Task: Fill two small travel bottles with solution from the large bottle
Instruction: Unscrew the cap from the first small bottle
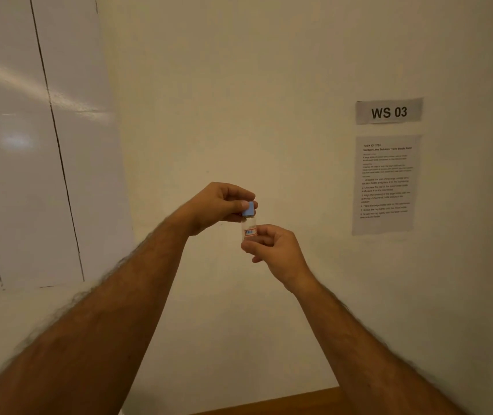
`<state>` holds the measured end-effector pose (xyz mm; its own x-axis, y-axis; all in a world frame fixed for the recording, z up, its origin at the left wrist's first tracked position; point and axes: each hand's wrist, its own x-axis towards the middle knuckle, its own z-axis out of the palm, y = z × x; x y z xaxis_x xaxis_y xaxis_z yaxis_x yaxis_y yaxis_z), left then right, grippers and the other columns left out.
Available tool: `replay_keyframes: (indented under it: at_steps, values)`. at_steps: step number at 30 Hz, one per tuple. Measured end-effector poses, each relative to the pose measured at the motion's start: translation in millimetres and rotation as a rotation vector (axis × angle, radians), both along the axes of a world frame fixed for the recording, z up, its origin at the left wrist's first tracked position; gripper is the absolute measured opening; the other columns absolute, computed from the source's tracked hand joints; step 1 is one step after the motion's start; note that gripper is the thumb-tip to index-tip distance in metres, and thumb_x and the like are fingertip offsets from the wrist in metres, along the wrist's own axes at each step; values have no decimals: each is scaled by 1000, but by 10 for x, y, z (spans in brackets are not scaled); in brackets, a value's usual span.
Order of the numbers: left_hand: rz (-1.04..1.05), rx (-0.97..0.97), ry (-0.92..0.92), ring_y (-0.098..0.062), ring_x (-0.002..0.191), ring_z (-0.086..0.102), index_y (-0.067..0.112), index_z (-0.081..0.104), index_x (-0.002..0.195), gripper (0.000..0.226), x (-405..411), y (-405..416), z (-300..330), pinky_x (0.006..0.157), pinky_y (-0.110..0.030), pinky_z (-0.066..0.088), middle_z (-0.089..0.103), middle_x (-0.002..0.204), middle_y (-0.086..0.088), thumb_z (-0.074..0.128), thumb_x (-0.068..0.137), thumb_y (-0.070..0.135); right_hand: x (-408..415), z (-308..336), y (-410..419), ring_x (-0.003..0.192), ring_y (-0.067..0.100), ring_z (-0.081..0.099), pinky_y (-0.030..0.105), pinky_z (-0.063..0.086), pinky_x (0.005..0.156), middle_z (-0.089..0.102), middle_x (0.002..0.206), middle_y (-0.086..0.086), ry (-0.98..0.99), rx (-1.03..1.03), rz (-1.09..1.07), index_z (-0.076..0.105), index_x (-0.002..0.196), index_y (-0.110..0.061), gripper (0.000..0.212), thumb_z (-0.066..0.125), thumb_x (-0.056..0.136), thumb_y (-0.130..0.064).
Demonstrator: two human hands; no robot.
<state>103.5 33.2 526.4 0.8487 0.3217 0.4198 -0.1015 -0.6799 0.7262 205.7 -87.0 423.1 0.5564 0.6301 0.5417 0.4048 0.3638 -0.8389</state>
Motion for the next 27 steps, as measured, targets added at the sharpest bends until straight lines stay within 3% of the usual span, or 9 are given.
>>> replay_keyframes:
  at_steps: [8,14,17,20,24,27]
  values:
    - [32,7,-106,-10,91,69,4,63,122,29,35,-71,-47,72,-18,57,70,102,-2,59,93,9,-25,6,54,85,14,70,29,59,79,71,94,-4,9,10,-80,69,112,-11,33,77,81,-16]
    - [141,67,-160,-13,88,69,3,66,117,29,73,-72,-148,71,-19,58,71,104,-10,66,90,12,-45,-40,54,84,12,70,25,57,78,70,91,-8,-12,-1,-139,66,96,-25,23,80,78,-20]
    - [147,9,-186,-16,86,71,4,70,109,27,73,-51,-177,72,-23,59,73,97,-9,72,84,15,-41,-59,44,85,12,70,28,58,80,71,94,-5,-17,-16,-142,68,98,-23,23,80,78,-21]
    - [163,21,-197,-13,79,71,11,73,96,22,87,-73,-174,64,-19,56,73,87,-2,77,79,25,-64,-41,36,84,9,70,30,59,81,71,92,-8,-28,-25,-137,68,99,-23,24,80,78,-23]
    - [126,-1,-132,-12,94,65,16,67,108,33,110,-134,-155,71,-20,52,69,103,2,58,91,43,-99,2,49,88,12,70,35,59,84,72,98,-4,-33,-33,-112,68,103,-21,27,79,79,-24]
    - [-36,-158,-82,-14,103,67,15,60,121,37,64,-140,-167,79,-24,56,67,118,-1,38,102,38,-99,9,43,87,14,70,38,59,85,73,97,-2,-23,-29,-117,68,101,-21,25,79,79,-24]
